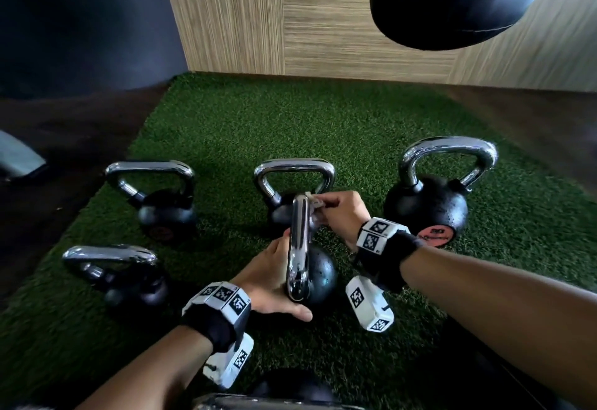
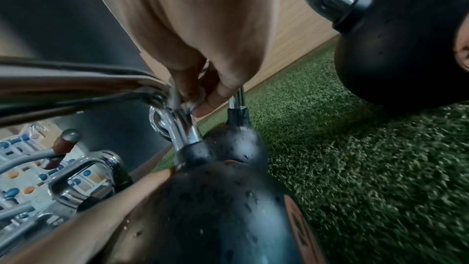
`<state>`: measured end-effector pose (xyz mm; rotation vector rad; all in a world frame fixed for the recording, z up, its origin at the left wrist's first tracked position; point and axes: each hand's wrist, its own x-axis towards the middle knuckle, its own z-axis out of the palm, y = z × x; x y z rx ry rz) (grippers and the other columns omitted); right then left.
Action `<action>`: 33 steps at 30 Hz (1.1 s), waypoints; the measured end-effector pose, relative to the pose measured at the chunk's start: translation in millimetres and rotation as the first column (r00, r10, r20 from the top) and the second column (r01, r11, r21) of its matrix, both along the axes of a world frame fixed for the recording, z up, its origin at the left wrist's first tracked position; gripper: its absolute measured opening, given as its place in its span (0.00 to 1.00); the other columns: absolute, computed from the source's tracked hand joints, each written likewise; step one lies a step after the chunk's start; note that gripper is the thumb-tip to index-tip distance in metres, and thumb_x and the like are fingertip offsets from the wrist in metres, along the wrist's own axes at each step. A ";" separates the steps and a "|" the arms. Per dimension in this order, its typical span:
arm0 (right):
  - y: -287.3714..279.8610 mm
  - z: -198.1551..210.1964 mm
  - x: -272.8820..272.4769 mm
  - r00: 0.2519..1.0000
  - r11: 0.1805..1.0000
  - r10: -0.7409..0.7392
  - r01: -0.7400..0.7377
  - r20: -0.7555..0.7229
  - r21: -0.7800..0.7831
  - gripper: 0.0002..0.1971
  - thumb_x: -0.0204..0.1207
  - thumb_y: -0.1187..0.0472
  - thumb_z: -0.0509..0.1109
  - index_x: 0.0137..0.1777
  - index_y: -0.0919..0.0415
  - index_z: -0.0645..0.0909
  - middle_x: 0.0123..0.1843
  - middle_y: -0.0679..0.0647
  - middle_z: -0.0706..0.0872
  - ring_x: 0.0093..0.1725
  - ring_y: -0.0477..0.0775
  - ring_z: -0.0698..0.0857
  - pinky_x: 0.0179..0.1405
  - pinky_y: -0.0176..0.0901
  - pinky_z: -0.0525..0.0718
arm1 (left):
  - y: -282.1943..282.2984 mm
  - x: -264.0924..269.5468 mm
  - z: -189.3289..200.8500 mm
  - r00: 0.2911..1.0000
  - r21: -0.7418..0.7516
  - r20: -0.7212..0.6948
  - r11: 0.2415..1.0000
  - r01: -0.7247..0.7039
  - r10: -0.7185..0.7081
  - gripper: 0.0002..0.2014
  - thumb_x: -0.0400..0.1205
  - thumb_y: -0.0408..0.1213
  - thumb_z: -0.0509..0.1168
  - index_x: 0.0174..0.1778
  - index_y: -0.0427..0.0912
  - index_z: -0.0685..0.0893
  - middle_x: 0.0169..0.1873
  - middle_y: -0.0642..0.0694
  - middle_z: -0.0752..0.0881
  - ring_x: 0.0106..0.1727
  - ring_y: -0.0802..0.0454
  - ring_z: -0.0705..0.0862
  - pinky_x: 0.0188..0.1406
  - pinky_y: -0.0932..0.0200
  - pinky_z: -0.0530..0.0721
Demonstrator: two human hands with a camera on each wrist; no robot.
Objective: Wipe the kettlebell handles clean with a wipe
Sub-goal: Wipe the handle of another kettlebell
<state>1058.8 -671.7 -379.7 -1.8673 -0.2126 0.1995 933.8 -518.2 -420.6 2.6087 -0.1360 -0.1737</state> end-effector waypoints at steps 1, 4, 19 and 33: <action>-0.8 -2.9 -0.8 0.999 1.000 0.020 -0.020 -0.038 -0.004 0.14 0.69 0.73 0.79 0.50 0.56 0.94 0.46 0.62 0.94 0.49 0.66 0.93 0.54 0.67 0.90 | -0.3 0.0 0.7 1.000 0.012 -0.013 1.000 -0.013 0.013 0.73 0.52 0.66 0.86 0.88 0.50 0.50 0.81 0.50 0.66 0.80 0.49 0.73 0.76 0.62 0.68; -0.6 0.3 -0.6 0.999 0.999 0.034 -0.035 -0.034 -0.015 0.14 0.70 0.73 0.79 0.53 0.59 0.93 0.48 0.62 0.94 0.52 0.68 0.92 0.56 0.66 0.90 | 0.6 1.7 3.4 0.999 0.012 -0.043 1.000 -0.013 0.013 0.73 0.53 0.66 0.85 0.88 0.50 0.50 0.83 0.50 0.65 0.80 0.48 0.73 0.79 0.58 0.69; -11.3 57.9 -30.6 0.880 0.950 0.217 -0.091 0.421 -0.300 0.11 0.76 0.69 0.77 0.56 0.60 0.92 0.51 0.54 0.94 0.36 0.53 0.91 0.31 0.41 0.89 | 10.8 20.8 20.8 0.983 0.124 -0.063 0.976 0.179 -0.173 0.62 0.62 0.67 0.83 0.87 0.51 0.58 0.84 0.52 0.66 0.84 0.51 0.67 0.84 0.49 0.69; -26.4 51.1 -83.6 0.933 0.951 0.305 -0.286 -0.192 0.120 0.13 0.70 0.78 0.78 0.52 0.73 0.81 0.45 0.69 0.90 0.34 0.53 0.91 0.32 0.44 0.92 | 22.7 35.0 23.3 0.949 -0.071 -0.051 0.949 0.307 -0.311 0.52 0.65 0.58 0.86 0.83 0.50 0.71 0.81 0.53 0.73 0.83 0.53 0.71 0.83 0.50 0.71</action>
